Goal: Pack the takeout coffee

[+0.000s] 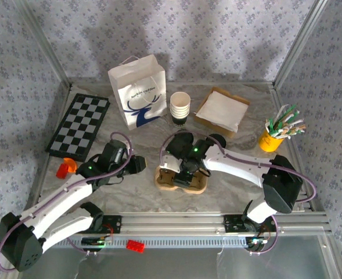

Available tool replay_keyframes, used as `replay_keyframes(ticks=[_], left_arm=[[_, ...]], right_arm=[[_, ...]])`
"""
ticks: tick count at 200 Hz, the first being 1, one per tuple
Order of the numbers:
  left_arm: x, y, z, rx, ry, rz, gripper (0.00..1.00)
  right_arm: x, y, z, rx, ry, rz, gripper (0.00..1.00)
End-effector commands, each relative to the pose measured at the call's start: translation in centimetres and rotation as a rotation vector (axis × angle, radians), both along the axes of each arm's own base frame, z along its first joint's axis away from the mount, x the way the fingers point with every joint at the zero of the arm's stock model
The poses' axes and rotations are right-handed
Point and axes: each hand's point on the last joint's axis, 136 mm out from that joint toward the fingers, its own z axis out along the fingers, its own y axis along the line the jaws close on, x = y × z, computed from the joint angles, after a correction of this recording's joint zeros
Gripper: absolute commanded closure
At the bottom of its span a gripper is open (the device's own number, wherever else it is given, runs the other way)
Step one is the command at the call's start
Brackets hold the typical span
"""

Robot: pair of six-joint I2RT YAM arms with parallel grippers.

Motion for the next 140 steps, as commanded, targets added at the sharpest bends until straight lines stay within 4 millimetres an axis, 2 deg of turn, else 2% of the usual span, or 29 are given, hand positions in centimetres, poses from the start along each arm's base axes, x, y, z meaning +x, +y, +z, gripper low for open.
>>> replay_keyframes(ticks=[1, 68, 115, 140], left_arm=[[0.0, 0.6, 0.0, 0.006, -0.002, 0.023, 0.67], [-0.1, 0.7, -0.2, 0.007, 0.002, 0.027, 0.67], [-0.1, 0.8, -0.3, 0.01, 0.007, 0.03, 0.67], [-0.1, 0.8, -0.2, 0.006, 0.005, 0.032, 0.67]], right_arm=[[0.7, 0.2, 0.1, -0.01, -0.032, 0.035, 0.41], [0.7, 0.2, -1.0, -0.035, 0.006, 0.037, 0.44], [0.5, 0.0, -1.7, -0.059, 0.027, 0.046, 0.52], [0.6, 0.2, -1.3, -0.045, 0.028, 0.052, 0.58]])
